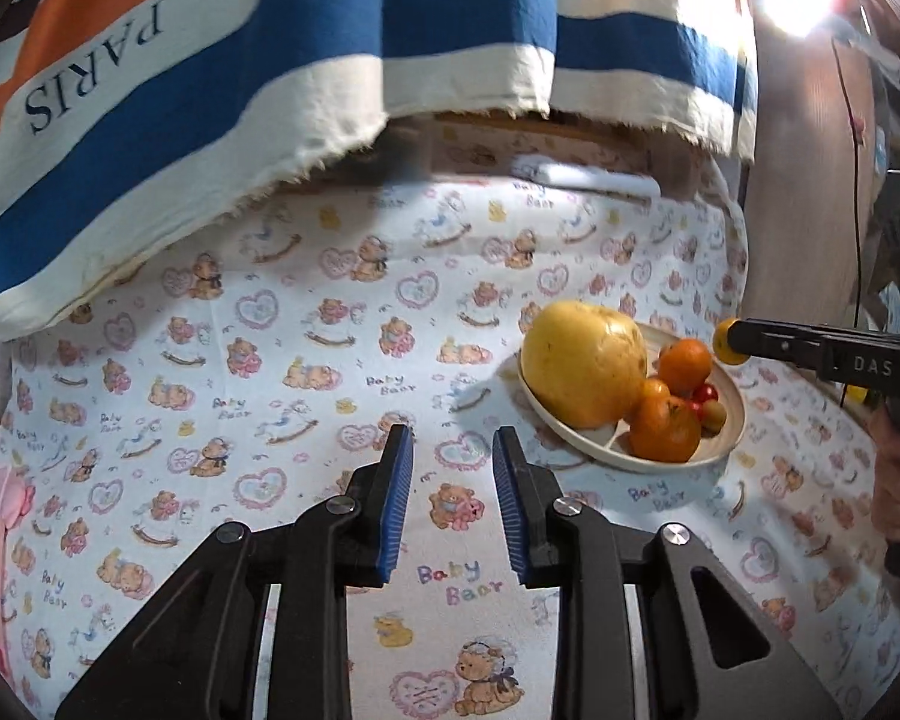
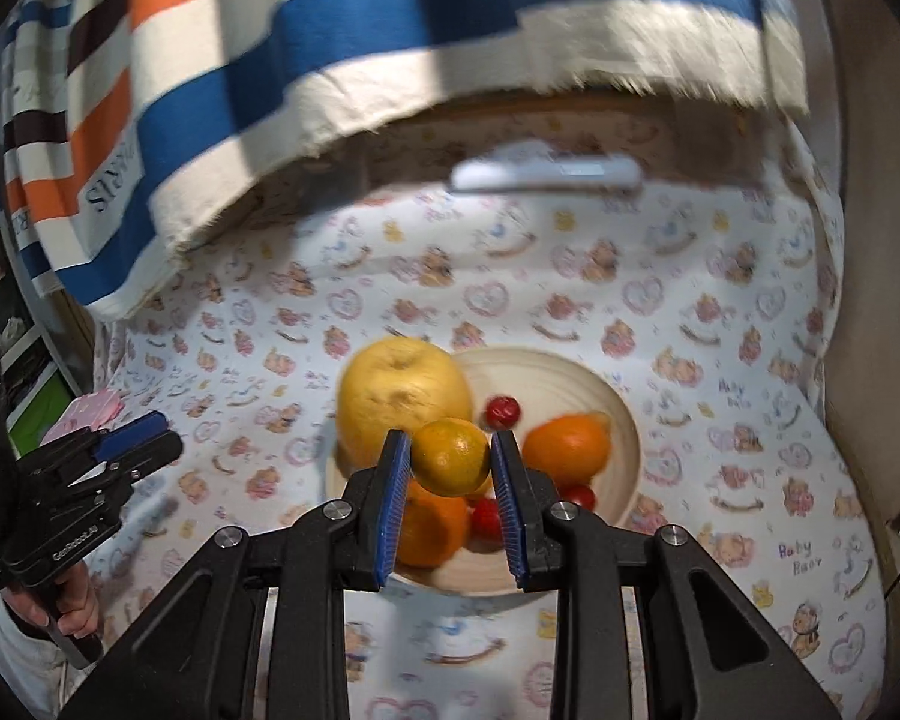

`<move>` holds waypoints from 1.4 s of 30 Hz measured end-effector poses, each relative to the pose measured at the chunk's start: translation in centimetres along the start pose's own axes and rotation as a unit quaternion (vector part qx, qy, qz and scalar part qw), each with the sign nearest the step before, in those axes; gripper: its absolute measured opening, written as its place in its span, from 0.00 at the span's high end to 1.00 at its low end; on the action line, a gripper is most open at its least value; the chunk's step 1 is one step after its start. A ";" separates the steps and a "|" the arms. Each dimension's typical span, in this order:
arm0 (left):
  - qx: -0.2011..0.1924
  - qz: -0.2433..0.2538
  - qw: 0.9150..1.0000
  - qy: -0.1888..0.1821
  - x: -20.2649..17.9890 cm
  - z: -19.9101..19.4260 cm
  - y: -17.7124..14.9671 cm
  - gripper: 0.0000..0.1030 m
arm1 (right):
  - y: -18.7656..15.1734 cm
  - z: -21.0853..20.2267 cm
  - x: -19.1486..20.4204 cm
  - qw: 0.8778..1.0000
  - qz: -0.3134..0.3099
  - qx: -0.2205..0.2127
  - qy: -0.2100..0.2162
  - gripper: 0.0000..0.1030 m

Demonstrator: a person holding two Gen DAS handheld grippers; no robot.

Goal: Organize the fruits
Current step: 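Open the right tool to drop the small yellow fruit onto the plate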

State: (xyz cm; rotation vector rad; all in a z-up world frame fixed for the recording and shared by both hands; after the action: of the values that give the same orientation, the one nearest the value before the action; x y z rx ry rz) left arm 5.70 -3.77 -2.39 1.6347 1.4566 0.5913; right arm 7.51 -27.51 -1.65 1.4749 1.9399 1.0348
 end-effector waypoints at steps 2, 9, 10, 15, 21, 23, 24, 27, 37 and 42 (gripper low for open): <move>0.004 -0.003 1.000 0.005 0.0 0.4 -0.2 0.74 | -0.3 0.6 -0.5 1.000 0.010 0.012 0.013 0.72; -0.009 -0.009 1.000 0.015 0.3 0.3 -0.1 0.74 | -0.7 1.3 -0.8 1.000 0.007 0.015 0.008 0.72; -0.008 -0.009 1.000 0.016 0.3 0.4 -0.1 0.74 | -0.7 1.5 -0.8 1.000 0.007 0.017 0.011 0.72; -0.004 -0.002 1.000 0.018 0.1 0.6 -0.4 0.74 | -1.1 2.7 -1.0 1.000 0.010 0.026 0.006 0.72; -0.011 0.000 1.000 0.013 -0.2 0.2 -0.4 0.74 | -1.4 3.4 -1.3 0.999 0.011 0.034 -0.012 0.72; -0.012 -0.002 1.000 0.012 -0.1 0.2 -0.4 0.74 | -1.4 3.4 -1.3 0.999 0.010 0.032 -0.012 0.72; -0.012 -0.002 1.000 0.012 -0.1 0.2 -0.4 0.74 | -1.5 3.4 -1.3 0.999 0.009 0.033 -0.013 0.72; -0.014 -0.001 1.000 0.014 -0.1 0.2 -0.4 0.74 | -1.5 3.4 -1.5 0.999 0.009 0.031 -0.015 0.72; -0.045 -0.015 0.999 0.007 0.3 -1.4 0.5 0.74 | -1.0 1.4 -0.4 0.997 -0.027 -0.012 -0.072 0.52; -0.078 -0.005 0.997 0.010 -0.3 -2.8 0.8 0.74 | -0.3 -1.1 1.2 0.993 -0.045 -0.069 -0.088 0.42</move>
State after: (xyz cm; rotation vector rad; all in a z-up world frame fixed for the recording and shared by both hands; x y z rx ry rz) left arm 3.83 -3.29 -0.22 1.5043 1.3952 0.6994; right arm 6.14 -26.68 -1.13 1.3422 1.7583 0.9465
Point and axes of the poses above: each gripper's, at about its wrist camera, not at the fingertips, and z roughly the way its jaws point, x to its left, y to its top, the point moved 3 cm from there along z, roughly the way its jaws point, and after that the axes turned 12 degrees about -z, right-handed, at the moved point
